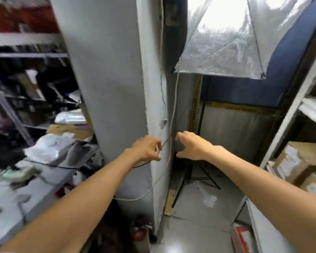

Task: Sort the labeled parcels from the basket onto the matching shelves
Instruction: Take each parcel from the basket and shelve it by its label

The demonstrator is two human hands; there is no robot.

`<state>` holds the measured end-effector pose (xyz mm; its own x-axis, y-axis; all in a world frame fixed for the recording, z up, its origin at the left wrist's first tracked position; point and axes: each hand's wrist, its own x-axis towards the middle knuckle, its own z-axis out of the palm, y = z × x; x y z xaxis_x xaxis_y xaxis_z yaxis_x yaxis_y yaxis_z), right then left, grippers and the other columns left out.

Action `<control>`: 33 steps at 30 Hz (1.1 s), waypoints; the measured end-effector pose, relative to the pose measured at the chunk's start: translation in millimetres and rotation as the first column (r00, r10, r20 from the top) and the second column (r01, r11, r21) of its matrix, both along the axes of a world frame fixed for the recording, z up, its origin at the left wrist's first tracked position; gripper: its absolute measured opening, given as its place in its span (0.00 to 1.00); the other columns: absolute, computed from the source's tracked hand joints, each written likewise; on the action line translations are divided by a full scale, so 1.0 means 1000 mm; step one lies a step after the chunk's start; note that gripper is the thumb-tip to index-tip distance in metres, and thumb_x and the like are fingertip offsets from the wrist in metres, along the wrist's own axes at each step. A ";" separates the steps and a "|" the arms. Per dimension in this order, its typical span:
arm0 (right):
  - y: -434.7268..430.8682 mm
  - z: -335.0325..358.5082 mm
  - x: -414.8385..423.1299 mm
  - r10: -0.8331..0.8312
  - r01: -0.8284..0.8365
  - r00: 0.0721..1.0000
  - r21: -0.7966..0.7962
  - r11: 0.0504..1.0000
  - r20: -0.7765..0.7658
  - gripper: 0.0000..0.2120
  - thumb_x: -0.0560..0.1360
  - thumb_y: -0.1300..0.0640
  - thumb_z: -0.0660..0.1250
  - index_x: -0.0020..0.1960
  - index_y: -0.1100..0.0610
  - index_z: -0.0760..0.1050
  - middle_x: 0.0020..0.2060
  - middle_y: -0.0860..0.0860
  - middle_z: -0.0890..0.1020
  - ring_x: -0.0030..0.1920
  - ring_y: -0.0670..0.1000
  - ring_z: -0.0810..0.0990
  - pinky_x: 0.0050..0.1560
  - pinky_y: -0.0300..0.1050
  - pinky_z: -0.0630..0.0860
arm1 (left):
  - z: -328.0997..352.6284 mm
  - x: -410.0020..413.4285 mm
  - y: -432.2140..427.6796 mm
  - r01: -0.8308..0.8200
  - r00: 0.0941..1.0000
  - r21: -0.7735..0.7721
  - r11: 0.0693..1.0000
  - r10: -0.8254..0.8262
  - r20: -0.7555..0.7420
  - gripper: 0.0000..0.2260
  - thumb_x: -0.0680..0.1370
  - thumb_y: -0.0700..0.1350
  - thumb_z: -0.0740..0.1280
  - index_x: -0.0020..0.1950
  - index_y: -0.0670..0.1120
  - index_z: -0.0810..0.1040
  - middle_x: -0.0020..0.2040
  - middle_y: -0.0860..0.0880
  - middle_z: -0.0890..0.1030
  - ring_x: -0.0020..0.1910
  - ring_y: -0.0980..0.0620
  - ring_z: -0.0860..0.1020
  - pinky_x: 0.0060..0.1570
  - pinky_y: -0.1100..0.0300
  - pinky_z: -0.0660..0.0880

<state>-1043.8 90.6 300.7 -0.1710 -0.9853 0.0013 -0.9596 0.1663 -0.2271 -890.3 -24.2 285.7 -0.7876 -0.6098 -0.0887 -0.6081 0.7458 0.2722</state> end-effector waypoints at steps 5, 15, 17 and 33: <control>-0.033 -0.009 0.105 0.234 -0.234 0.972 0.018 0.972 0.026 0.28 0.72 0.52 0.71 0.67 0.59 0.66 0.60 0.58 0.73 0.60 0.58 0.73 0.56 0.48 0.71 | -0.010 0.130 -0.001 -0.247 0.969 0.022 0.969 0.248 -0.008 0.13 0.69 0.46 0.74 0.52 0.48 0.80 0.46 0.48 0.83 0.47 0.49 0.81 0.49 0.54 0.79; -0.070 -0.014 0.292 0.598 -0.599 0.801 0.035 0.800 0.041 0.16 0.72 0.54 0.69 0.55 0.57 0.68 0.48 0.51 0.72 0.49 0.55 0.72 0.37 0.42 0.65 | -0.009 0.345 0.033 -0.538 0.843 -0.012 0.843 0.538 -0.026 0.13 0.71 0.49 0.73 0.52 0.47 0.79 0.47 0.50 0.81 0.46 0.50 0.79 0.47 0.54 0.78; -0.076 -0.022 0.331 0.638 -0.642 0.766 0.049 0.765 0.073 0.21 0.72 0.53 0.69 0.61 0.58 0.68 0.51 0.52 0.73 0.50 0.54 0.72 0.40 0.41 0.69 | -0.011 0.389 0.048 -0.595 0.804 -0.005 0.804 0.595 -0.013 0.13 0.72 0.49 0.72 0.54 0.47 0.79 0.48 0.51 0.81 0.47 0.50 0.79 0.49 0.52 0.78; -0.065 -0.075 0.650 0.897 -0.885 0.428 0.253 0.390 0.111 0.25 0.73 0.51 0.71 0.63 0.63 0.67 0.59 0.59 0.72 0.59 0.60 0.73 0.59 0.57 0.72 | -0.073 0.672 0.154 -0.908 0.419 0.049 0.416 0.902 0.103 0.10 0.74 0.48 0.71 0.52 0.47 0.76 0.51 0.48 0.80 0.45 0.51 0.76 0.41 0.56 0.73</control>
<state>-393.8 25.2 225.2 0.7992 -0.5384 -0.2672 -0.5991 -0.7489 -0.2830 -218.3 129.8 212.4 0.2239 -0.9540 -0.1992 -0.9313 -0.2697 0.2448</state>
